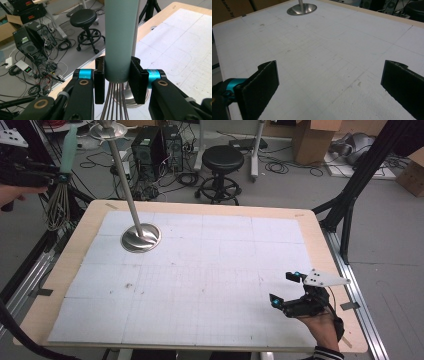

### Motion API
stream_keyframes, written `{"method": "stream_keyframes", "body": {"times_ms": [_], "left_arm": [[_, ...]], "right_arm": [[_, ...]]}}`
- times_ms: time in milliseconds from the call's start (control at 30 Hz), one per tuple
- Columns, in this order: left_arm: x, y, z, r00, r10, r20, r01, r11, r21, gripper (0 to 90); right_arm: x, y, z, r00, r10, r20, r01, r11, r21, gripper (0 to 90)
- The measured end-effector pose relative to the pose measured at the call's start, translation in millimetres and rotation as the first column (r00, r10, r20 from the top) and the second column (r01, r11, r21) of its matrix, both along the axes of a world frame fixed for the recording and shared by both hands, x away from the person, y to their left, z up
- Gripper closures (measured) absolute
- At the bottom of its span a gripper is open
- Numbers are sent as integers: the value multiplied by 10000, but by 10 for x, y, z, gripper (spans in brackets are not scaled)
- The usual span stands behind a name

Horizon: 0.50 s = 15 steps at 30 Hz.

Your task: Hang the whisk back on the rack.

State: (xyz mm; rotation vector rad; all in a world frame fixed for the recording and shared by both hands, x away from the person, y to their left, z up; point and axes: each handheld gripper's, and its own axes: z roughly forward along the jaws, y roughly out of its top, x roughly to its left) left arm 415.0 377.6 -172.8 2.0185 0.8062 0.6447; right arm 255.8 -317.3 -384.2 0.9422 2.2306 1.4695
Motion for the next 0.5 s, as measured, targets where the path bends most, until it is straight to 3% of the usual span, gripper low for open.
{"method": "stream_keyframes", "body": {"times_ms": [500], "left_arm": [[144,-195,-97,9995,-152,-260,159,9995,263,694]], "right_arm": [[3,-17,3,10000,-21,22,21,10000,53,5]]}}
